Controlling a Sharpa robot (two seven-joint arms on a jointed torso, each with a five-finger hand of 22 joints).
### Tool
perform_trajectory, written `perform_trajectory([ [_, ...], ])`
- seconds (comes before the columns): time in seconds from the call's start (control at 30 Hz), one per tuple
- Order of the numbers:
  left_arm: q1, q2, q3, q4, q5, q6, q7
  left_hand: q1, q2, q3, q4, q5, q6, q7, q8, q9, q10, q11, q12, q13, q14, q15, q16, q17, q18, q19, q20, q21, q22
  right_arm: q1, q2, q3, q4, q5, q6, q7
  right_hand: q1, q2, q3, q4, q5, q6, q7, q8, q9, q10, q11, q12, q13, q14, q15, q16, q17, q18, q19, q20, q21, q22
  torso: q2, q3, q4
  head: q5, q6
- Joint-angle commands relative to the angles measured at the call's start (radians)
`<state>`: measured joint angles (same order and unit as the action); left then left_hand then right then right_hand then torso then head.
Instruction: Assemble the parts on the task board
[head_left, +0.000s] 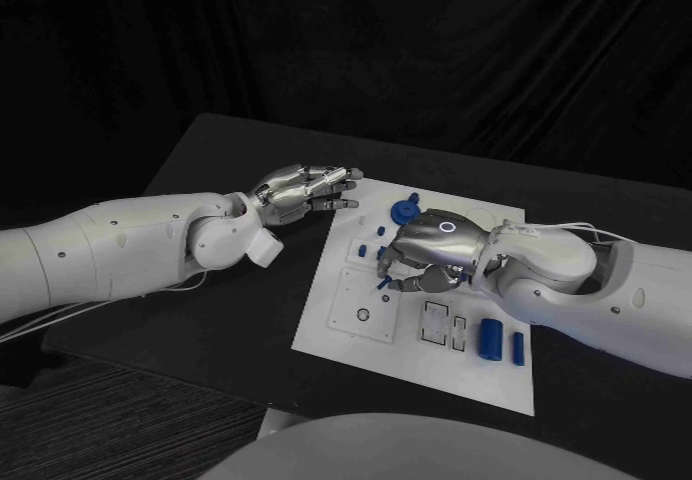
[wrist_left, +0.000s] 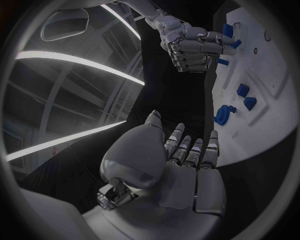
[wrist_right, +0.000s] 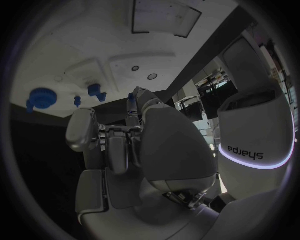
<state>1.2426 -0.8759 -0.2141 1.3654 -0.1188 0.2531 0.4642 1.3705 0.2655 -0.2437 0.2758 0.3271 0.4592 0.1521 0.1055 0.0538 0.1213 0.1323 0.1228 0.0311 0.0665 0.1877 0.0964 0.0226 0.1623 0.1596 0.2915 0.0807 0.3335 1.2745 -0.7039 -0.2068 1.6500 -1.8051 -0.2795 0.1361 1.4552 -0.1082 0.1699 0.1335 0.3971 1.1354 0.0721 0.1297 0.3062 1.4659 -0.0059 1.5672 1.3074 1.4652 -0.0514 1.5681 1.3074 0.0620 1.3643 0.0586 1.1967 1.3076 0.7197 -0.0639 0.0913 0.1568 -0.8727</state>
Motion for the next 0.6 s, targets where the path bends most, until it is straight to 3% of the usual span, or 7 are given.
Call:
perform_trajectory([
  [0.03,-0.002,0.004,0.001,0.000,0.005,0.015,0.010,0.011,0.000,0.002,-0.007,0.003,-0.005,0.003,0.002,0.000,0.000,0.005,0.003,0.001,-0.001,0.006,0.005,0.001,0.004,0.007,0.000,0.007,-0.001,0.007,0.000,0.000,0.023,-0.293,-0.099,-0.029,0.001,-0.013,-0.006,-0.002,-0.001,0.007,-0.006,0.004,0.004,0.105,0.002,0.004,0.263,0.106,0.004,0.003,0.263,0.016,0.003,0.005,0.005,0.160,-0.001,-0.0004,0.0021,0.005,0.000],
  [0.27,-0.003,0.007,0.001,-0.002,0.005,0.018,0.009,0.012,0.002,0.003,-0.006,0.005,-0.006,0.003,0.002,0.000,0.000,0.006,0.003,0.001,-0.001,0.006,0.005,0.001,0.004,0.007,0.000,0.007,-0.002,0.012,0.000,0.000,0.036,-0.480,-0.165,-0.021,0.004,-0.018,-0.002,-0.007,0.013,0.009,-0.017,0.007,0.015,0.105,-0.004,0.004,0.263,0.106,-0.001,0.003,0.263,0.016,0.003,0.004,0.007,0.161,-0.003,0.0000,0.0020,0.016,0.000],
  [0.6,-0.004,0.014,0.001,-0.006,0.005,0.020,0.008,0.012,0.002,0.003,-0.006,0.006,-0.007,0.003,0.001,-0.001,-0.001,0.006,0.003,0.001,-0.001,0.006,0.005,0.001,0.003,0.007,0.000,0.006,-0.003,0.014,-0.004,0.000,0.043,-0.650,-0.165,-0.007,0.010,-0.024,0.002,-0.015,0.014,0.011,-0.028,0.010,0.026,0.105,-0.007,0.004,0.263,0.106,-0.002,0.003,0.263,0.015,0.000,0.004,0.006,0.161,-0.002,0.0012,0.0030,0.015,0.000],
])
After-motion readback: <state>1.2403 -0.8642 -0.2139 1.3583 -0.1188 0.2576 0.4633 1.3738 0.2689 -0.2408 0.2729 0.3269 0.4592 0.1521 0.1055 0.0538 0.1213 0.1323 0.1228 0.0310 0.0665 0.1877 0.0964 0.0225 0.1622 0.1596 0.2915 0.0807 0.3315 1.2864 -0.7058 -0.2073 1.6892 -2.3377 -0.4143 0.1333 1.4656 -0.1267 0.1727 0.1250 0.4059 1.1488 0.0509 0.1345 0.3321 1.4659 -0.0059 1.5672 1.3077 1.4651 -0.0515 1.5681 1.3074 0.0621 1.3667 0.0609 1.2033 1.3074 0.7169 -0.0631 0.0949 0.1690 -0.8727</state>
